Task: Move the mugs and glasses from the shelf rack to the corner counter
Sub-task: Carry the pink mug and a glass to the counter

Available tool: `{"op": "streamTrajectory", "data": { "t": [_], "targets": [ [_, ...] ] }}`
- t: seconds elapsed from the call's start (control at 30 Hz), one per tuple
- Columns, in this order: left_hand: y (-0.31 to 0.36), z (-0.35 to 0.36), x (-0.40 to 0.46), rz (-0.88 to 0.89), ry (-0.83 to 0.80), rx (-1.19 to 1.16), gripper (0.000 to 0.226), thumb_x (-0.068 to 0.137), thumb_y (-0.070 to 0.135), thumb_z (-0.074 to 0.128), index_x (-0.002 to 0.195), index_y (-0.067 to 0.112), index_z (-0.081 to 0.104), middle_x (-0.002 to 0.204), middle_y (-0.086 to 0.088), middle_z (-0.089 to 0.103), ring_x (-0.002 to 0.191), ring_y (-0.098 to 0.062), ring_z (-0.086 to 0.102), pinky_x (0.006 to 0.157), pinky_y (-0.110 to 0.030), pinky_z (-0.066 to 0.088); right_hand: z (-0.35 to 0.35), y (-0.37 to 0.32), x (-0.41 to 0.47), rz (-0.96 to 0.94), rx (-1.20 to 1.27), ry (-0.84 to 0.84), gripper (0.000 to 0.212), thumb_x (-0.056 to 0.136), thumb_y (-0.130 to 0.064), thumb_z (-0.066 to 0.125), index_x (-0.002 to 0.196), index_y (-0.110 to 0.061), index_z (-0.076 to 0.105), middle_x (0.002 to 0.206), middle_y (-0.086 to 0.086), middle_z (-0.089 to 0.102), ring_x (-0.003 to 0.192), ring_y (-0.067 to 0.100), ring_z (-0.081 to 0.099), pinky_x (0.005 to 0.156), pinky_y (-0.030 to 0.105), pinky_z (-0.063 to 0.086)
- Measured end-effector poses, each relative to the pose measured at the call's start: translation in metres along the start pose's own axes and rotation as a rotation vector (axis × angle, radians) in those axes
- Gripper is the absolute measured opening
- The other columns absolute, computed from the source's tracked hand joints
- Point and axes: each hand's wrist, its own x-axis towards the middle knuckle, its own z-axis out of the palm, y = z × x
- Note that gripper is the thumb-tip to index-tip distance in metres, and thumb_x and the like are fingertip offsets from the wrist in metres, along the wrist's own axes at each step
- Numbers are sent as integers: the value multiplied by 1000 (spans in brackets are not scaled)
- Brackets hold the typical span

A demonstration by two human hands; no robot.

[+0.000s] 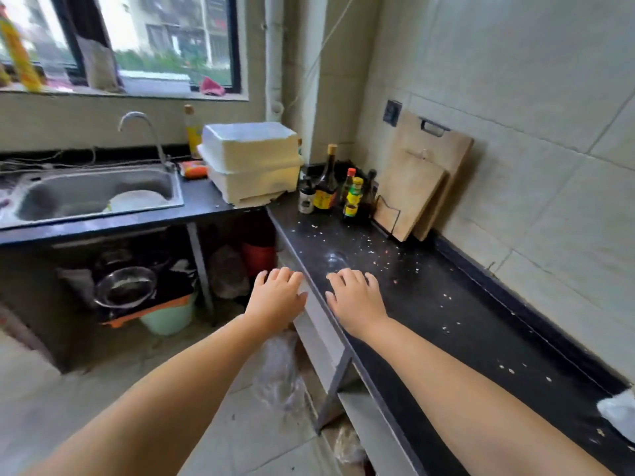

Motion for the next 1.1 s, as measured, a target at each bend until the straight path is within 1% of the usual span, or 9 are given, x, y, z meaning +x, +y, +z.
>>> {"op": "streamTrajectory", "data": {
  "t": [0.13,0.27,0.33,0.43,0.53,0.67,0.83,1.03,1.1],
  "targets": [
    [-93,-26,-57,-158,34,47,42,93,44,40,126,19,47,124,-4,53,120,-25,47,106,-40,30,-1,-106,27,-154,14,32,40,97,-37,38,131,-19,47,126,5,54,119,26,48,106,45,31],
    [-210,-50,-138,-305,22,100,43,93,44,40,127,18,47,126,-5,52,122,-25,47,107,-41,30,9,-241,46,-278,62,3,44,96,-39,38,135,-20,45,130,5,52,121,26,47,105,44,30],
    [-274,-66,-187,-397,18,129,43,92,45,40,125,18,48,124,-5,53,120,-25,47,106,-41,30,14,-323,53,-354,88,-5,45,96,-40,37,136,-20,44,132,4,51,123,25,46,106,42,29],
    [-342,-91,-244,-534,22,140,41,93,45,39,123,19,49,122,-4,54,117,-25,49,101,-40,33,15,-418,54,-457,157,-8,44,96,-38,39,136,-19,45,133,6,52,124,26,46,106,41,29],
    [-409,-118,-304,-670,43,158,39,94,45,38,122,21,49,123,-3,55,117,-23,50,102,-39,36,10,-515,58,-564,170,-32,43,96,-39,38,135,-20,44,133,5,51,124,25,45,107,42,28],
    [-466,-149,-356,-836,123,86,35,94,43,43,121,22,52,123,-2,56,117,-21,51,102,-40,38,6,-603,72,-656,196,-42,40,96,-39,38,130,-20,47,130,6,53,121,27,47,104,43,32],
    [-530,-168,-396,-942,118,52,36,95,40,39,122,18,51,125,-5,53,120,-24,48,102,-39,35,16,-690,94,-759,200,-63,39,95,-40,39,127,-21,48,125,7,55,117,28,50,100,45,36],
    [-636,-177,-396,-999,120,48,35,95,40,36,116,17,54,121,-6,56,117,-23,49,101,-40,35,25,-789,155,-842,216,-55,39,95,-41,39,128,-22,47,126,5,56,119,27,50,106,49,33],
    [-678,-183,-388,-1016,129,55,34,95,40,37,114,17,54,121,-6,55,116,-24,49,102,-40,35,22,-822,186,-850,217,-34,38,95,-41,39,127,-22,48,125,5,56,118,26,50,105,49,33]
  ]
}}
